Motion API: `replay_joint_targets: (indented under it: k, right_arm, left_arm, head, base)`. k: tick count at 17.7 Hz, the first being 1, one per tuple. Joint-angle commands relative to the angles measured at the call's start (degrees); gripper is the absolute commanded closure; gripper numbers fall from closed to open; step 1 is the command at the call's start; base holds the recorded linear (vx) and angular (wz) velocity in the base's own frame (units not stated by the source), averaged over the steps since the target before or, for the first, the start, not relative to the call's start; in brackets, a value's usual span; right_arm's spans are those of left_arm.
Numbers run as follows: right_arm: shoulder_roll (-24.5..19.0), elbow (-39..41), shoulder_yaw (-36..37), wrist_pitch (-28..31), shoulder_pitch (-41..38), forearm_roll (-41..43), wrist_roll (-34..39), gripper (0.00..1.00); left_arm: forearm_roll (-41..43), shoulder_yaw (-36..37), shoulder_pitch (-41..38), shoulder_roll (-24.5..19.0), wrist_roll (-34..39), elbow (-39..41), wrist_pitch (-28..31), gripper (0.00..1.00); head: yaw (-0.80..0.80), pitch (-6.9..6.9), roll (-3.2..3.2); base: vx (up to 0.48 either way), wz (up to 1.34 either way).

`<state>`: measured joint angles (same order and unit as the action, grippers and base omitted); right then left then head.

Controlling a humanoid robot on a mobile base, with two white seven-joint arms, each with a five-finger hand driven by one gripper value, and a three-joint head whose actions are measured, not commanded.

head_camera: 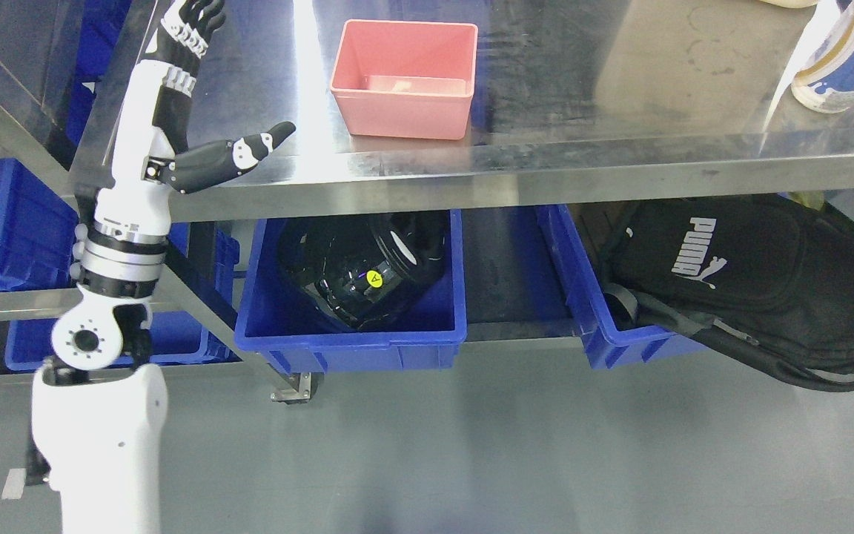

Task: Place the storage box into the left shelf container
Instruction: 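Reach the left hand up toward the pink box on the table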

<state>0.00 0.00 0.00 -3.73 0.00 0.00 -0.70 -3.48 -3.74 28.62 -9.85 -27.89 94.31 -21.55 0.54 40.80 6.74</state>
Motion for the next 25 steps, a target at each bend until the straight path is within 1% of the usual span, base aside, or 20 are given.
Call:
replay_joint_targets:
  k: [1,2,4,5,6,8,10,12,14,16,17,18,19,22,25]
  right_arm:
    - [1.0,1.0,0.2,0.0,0.4,0.1,0.0,0.0]
    - [1.0,1.0,0.2,0.0,0.4,0.1,0.0,0.0]
    - [1.0,1.0,0.2,0.0,0.4,0.1,0.0,0.0]
    - [1.0,1.0,0.2,0.0,0.4,0.1,0.0,0.0]
    - [1.0,1.0,0.2,0.0,0.4,0.1,0.0,0.0]
    - [1.0,1.0,0.2,0.0,0.4,0.1,0.0,0.0]
    - [1.0,1.0,0.2,0.0,0.4,0.1,0.0,0.0]
    - [1.0,1.0,0.2,0.0,0.4,0.1,-0.1,0.0]
    - [1.0,1.0,0.2,0.0,0.4,0.1,-0.1,0.0]
    - [1.0,1.0,0.2,0.0,0.4,0.1,0.0,0.0]
    - [1.0,1.0,0.2,0.0,0.4,0.1,0.0,0.0]
    - [1.0,1.0,0.2,0.0,0.4,0.1,-0.1,0.0]
    - [1.0,1.0,0.2,0.0,0.4,0.1,0.0,0.0]
    - [1.0,1.0,0.2,0.0,0.4,0.1,0.0,0.0]
    - [1.0,1.0,0.2,0.0,0.4,0.1,-0.1,0.0]
  left_arm:
    - [0.1,8.7,14.1,-24.9,-9.9,-7.9,0.5,0.0]
    - [0.1,12.8,16.8,-26.1,-13.2,-8.6,0.5,0.0]
    - [0.4,19.9,19.3,-25.7,-17.9,-8.8,1.2,0.0]
    - [0.4,22.9,20.6,-25.3,-18.1,-8.9,2.7,0.0]
    - [0.4,25.1,22.2,-25.0,-18.1,-9.2,6.0,0.0]
    - [0.5,27.0,23.8,-23.7,-18.5,-10.7,11.2,0.01]
    - [1.7,28.8,25.4,-21.7,-18.7,-12.1,14.9,0.02]
    - [1.6,29.0,27.0,-17.9,-18.9,-12.2,18.8,0.02]
    - [0.8,29.0,29.4,-14.3,-19.0,-12.2,21.1,0.02]
    - [-0.7,29.1,30.3,-12.4,-19.0,-12.2,23.6,0.02]
    - [-1.1,29.5,30.3,-10.6,-19.0,-12.4,24.8,0.02]
    - [-1.0,30.2,30.3,-9.2,-19.2,-12.8,25.3,0.02]
    - [-0.7,31.4,30.3,-8.8,-20.0,-13.4,25.4,0.02]
    - [-0.2,32.7,30.4,-8.4,-24.2,-14.3,25.4,0.02]
    - [7.6,32.7,30.9,-7.3,-28.3,-17.2,25.4,0.02]
  head:
    - [0.0,0.0,0.0]
    - [0.0,0.0,0.0]
    - [0.0,0.0,0.0]
    - [0.0,0.0,0.0]
    - [0.0,0.0,0.0]
    - [0.0,0.0,0.0]
    - [0.0,0.0,0.0]
    - [0.0,0.0,0.0]
    - [0.0,0.0,0.0]
    - [0.0,0.0,0.0]
    - [0.0,0.0,0.0]
    - [0.0,0.0,0.0]
    - [0.0,0.0,0.0]
    - [0.0,0.0,0.0]
    - [0.0,0.0,0.0]
  base:
    - [0.0,0.0]
    - [0.0,0.0]
    - [0.0,0.0]
    - [0.0,0.0]
    - [0.0,0.0]
    - [0.0,0.0]
    - [0.0,0.0]
    - [0.0,0.0]
    - [0.0,0.0]
    - [0.0,0.0]
    - [0.0,0.0]
    - [0.0,0.0]
    - [0.0,0.0]
    - [0.0,0.0]
    - [0.0,0.0]
